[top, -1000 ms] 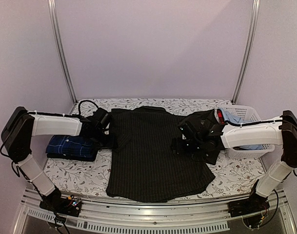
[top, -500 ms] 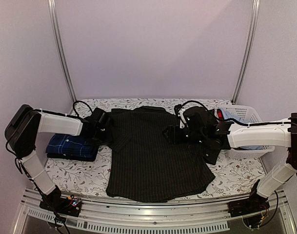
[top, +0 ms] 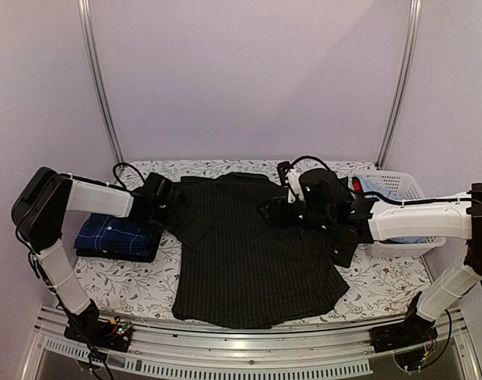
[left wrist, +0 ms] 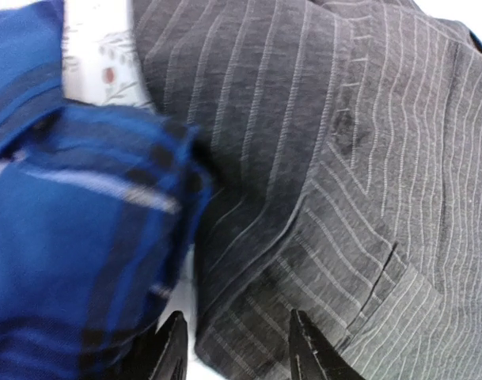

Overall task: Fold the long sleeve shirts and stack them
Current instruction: Smooth out the flattened shirt at the center of the board, then pick up the flattened shirt from the center of the board.

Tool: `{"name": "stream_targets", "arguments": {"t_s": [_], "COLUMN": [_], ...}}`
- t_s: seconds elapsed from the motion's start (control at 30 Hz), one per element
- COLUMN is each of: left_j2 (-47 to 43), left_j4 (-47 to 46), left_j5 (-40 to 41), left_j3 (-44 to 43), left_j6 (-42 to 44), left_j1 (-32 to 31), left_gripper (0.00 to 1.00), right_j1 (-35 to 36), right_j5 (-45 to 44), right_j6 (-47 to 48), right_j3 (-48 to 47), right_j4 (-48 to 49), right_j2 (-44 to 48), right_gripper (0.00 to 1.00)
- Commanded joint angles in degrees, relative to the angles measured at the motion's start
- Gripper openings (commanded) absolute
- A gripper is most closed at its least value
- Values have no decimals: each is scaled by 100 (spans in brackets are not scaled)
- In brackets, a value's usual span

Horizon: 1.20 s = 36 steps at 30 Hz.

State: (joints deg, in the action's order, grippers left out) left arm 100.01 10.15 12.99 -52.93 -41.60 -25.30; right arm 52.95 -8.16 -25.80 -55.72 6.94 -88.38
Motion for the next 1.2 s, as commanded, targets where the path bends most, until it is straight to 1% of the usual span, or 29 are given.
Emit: {"name": "stream_targets", "arguments": {"t_s": [0.0, 0.1, 0.13, 0.17, 0.27, 0.33, 0.37, 0.43, 0.57, 0.7, 0.77, 0.8, 0.9, 0.93, 1.03, 1.17], "left_j2": [355, 458, 466, 454, 256, 36, -72, -267, -527, -754, -867, -888, -930, -905, -735, -430], "left_j4": [-279, -258, -234, -201, -60, 27, 93, 244, 583, 855, 985, 1109, 1260, 1230, 1054, 698], "left_j5": [-254, -269, -273, -298, -402, -521, -599, -772, -1247, -1868, -1981, -1936, -1555, -1406, -1060, -965], "left_j3": [-286, -353, -374, -405, -462, -471, -496, -546, -736, -959, -1071, -1120, -994, -883, -587, -350], "left_j6": [188, 258, 284, 335, 475, 593, 646, 772, 975, 1102, 1125, 1140, 1157, 1126, 1006, 851], "left_j1": [36, 43, 43, 35, 36, 28, 25, 32, 31, 29, 30, 36, 48, 70, 142, 221], "left_gripper": [41, 35, 31, 23, 6, 1, 0, 0, 0, 0, 0, 2, 19, 23, 27, 29], "right_j1": [84, 191, 234, 260, 294, 337, 379, 440, 466, 586, 708, 742, 761, 761, 765, 770], "right_j5": [-30, -120, -105, -59, 184, 244, 152, -31, -177, -257, -432, -522, -557, -532, -498, -485], "right_j6": [266, 583, 703, 786, 1072, 1312, 1468, 1820, 2412, 3018, 3263, 3349, 3412, 3365, 3216, 2999], "right_j3": [-105, -199, -278, -360, -656, -774, -762, -823, -1058, -1135, -1284, -1391, -1594, -1611, -1680, -1515], "right_j4": [463, 604, 595, 575, 451, 478, 601, 792, 1005, 1413, 1460, 1447, 1354, 1349, 1173, 1092], "right_j2": [-147, -266, -344, -419, -711, -889, -948, -1040, -1359, -1686, -1926, -2023, -2302, -2322, -2319, -2148], "right_gripper": [58, 58, 58, 58, 55, 55, 55, 56, 61, 68, 71, 72, 73, 74, 74, 74]}}
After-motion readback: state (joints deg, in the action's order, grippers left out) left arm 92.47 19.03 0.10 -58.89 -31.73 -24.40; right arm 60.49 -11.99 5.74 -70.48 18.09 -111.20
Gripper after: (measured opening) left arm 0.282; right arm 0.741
